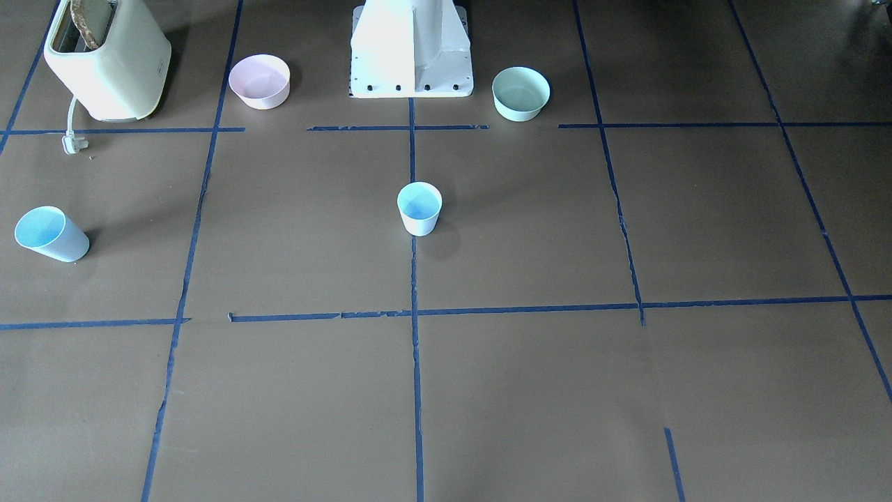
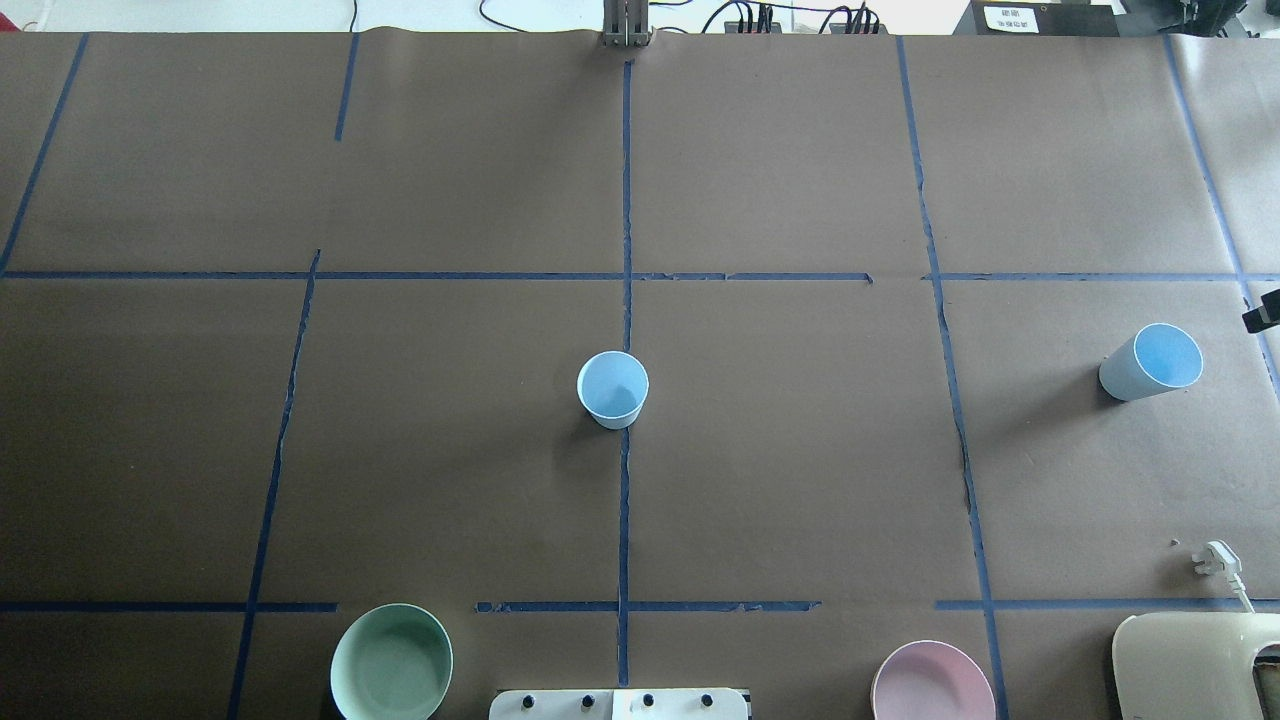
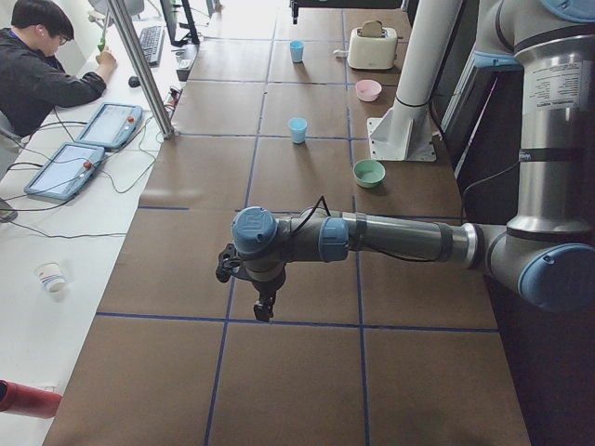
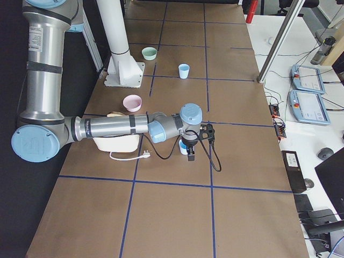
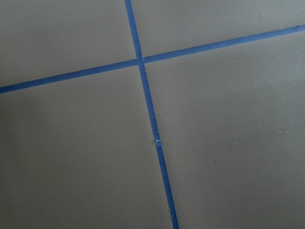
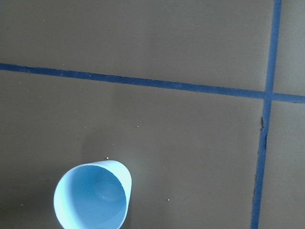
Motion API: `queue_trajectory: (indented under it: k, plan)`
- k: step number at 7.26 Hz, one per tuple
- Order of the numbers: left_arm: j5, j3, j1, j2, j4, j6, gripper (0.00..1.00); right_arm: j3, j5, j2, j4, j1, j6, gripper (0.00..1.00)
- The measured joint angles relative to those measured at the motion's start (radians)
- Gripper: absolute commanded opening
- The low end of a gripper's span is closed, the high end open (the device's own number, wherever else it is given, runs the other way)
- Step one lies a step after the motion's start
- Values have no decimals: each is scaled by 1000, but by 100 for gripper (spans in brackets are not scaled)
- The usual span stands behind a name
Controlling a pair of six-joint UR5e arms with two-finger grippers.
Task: Stack blue cups with both arms
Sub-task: 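Reach the right gripper down and grasp the other light blue cup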
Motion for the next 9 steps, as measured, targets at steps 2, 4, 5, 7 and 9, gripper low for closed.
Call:
queue_trajectory:
  k: [2,4,5,7,9]
  plan:
    - [-1,-3,-1,0,-1,0,100,-16,-21,-2,45,-58,43,100]
    - [0,-11,-2,1,-1,-1,100,-29,-27,10,51,-86,48,100]
    - [0,-11,-2,2,-1,-1,100,-38,-30,19,52,-94,48,100]
    - [-4,-12,-1,2,-1,-1,100,-71,-36,47,52,-100,48,100]
    - [-6,-15,-1,0,-1,-13,100,-115,-51,65,52,-130,48,100]
